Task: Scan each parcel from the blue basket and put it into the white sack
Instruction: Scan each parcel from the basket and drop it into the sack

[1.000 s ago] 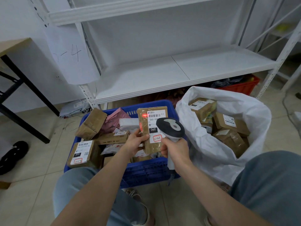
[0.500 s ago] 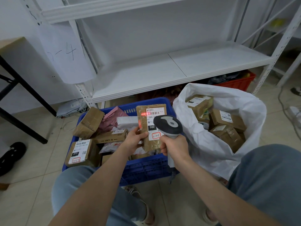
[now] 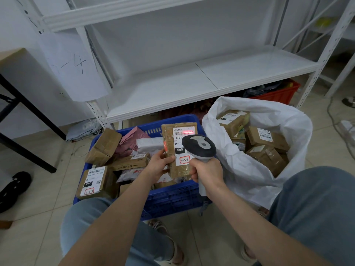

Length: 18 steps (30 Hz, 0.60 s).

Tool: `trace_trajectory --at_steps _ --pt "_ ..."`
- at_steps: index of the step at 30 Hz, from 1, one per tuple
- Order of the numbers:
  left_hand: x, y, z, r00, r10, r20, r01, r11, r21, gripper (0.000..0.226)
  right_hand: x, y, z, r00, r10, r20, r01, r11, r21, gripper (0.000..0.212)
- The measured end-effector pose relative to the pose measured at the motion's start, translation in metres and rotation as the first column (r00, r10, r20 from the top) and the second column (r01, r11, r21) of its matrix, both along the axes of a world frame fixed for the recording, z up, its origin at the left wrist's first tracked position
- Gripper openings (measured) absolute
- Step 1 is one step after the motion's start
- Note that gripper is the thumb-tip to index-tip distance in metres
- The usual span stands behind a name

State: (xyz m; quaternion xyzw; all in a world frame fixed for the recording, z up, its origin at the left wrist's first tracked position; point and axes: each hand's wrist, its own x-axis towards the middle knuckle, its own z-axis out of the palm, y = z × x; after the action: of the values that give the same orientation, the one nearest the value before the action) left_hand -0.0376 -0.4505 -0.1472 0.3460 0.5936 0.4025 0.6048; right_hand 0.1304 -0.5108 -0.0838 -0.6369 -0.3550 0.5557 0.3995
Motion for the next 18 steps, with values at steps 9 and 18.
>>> trace_trajectory --at_steps 9,18 --pt "0.0028 0.0006 -0.0002 1.0 0.015 -0.02 -0.015 1.0 0.003 0.047 0.0013 -0.0018 0.0009 1.0 0.001 -0.018 0.0 0.999 0.051 0.012" --pt "0.0025 -0.0034 0.0029 0.999 0.026 -0.04 -0.026 1.0 0.005 0.049 0.0004 -0.0041 0.0012 1.0 0.008 0.005 -0.008 0.999 0.038 0.01"
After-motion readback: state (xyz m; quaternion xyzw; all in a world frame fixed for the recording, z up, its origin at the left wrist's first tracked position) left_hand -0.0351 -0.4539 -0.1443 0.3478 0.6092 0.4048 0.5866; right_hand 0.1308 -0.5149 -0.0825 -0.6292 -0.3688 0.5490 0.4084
